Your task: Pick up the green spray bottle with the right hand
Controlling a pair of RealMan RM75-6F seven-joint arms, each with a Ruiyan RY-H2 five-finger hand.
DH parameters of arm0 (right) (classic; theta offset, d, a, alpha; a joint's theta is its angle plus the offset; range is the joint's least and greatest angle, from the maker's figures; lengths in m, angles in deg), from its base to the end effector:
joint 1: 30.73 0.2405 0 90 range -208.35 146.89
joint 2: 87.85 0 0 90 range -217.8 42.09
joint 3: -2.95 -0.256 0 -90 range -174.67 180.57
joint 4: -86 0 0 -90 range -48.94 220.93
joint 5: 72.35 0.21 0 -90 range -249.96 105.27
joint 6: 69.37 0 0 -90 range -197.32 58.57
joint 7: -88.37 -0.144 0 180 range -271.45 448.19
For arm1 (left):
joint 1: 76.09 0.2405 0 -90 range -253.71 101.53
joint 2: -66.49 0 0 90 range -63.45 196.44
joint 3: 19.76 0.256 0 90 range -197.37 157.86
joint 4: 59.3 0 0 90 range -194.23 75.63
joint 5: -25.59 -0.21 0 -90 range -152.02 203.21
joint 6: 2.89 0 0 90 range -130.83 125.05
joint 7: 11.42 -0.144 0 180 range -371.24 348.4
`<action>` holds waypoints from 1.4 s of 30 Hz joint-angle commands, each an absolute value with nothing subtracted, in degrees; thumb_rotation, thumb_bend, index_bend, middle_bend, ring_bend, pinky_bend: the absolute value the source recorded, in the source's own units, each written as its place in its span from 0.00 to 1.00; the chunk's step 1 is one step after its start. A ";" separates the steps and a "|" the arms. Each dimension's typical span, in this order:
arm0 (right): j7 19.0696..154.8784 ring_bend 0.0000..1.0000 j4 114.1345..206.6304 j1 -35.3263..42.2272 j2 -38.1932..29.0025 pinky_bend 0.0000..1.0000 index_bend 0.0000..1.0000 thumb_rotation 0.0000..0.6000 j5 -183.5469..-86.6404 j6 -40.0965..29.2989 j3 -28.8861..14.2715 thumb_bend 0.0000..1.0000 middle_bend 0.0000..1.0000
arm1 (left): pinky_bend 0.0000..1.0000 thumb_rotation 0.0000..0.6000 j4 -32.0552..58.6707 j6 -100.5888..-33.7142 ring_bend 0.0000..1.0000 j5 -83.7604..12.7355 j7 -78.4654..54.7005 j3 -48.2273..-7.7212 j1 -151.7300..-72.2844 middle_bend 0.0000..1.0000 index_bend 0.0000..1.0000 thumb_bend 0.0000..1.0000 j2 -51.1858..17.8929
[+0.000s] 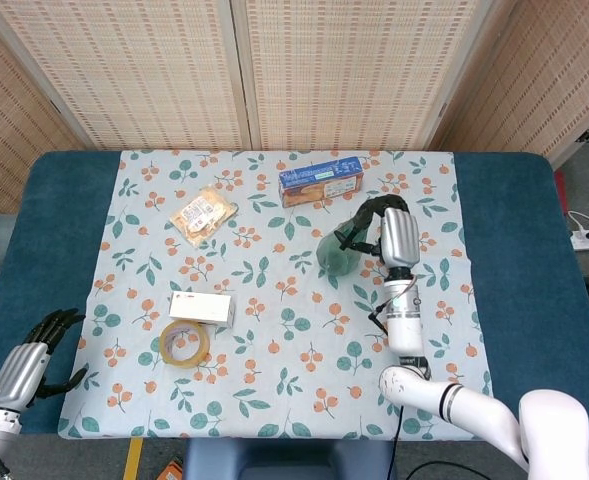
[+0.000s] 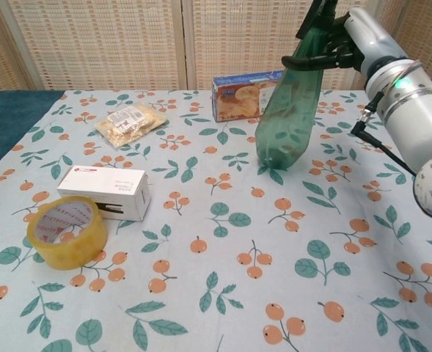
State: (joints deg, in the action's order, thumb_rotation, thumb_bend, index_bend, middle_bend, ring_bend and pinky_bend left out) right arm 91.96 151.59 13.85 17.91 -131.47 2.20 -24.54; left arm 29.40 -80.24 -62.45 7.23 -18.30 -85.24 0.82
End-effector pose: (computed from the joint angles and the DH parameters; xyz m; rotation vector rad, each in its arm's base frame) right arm -0.1281 -0.4043 0.0031 1.1375 -1.1283 1.3934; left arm -0.3178 0.1871 0.1271 -1.4451 -1.2378 -1.0295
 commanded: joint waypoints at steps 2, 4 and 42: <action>93.98 0.29 151.19 14.65 17.71 0.20 0.93 1.00 -130.94 1.35 -25.06 0.12 0.53 | 0.12 1.00 29.23 -80.39 0.00 -62.61 7.91 -18.35 -85.26 0.09 0.17 0.25 0.75; 95.18 0.29 151.34 14.97 17.63 0.20 0.93 1.00 -130.69 1.14 -25.21 0.12 0.53 | 0.12 1.00 29.20 -80.23 0.00 -62.61 7.95 -18.28 -85.32 0.09 0.17 0.25 0.81; 98.92 0.11 155.92 14.11 14.77 0.11 0.38 1.00 -126.92 -4.34 -24.22 0.00 0.41 | 0.12 1.00 29.37 -78.98 0.00 -62.33 9.30 -17.92 -85.74 0.09 0.17 0.25 1.20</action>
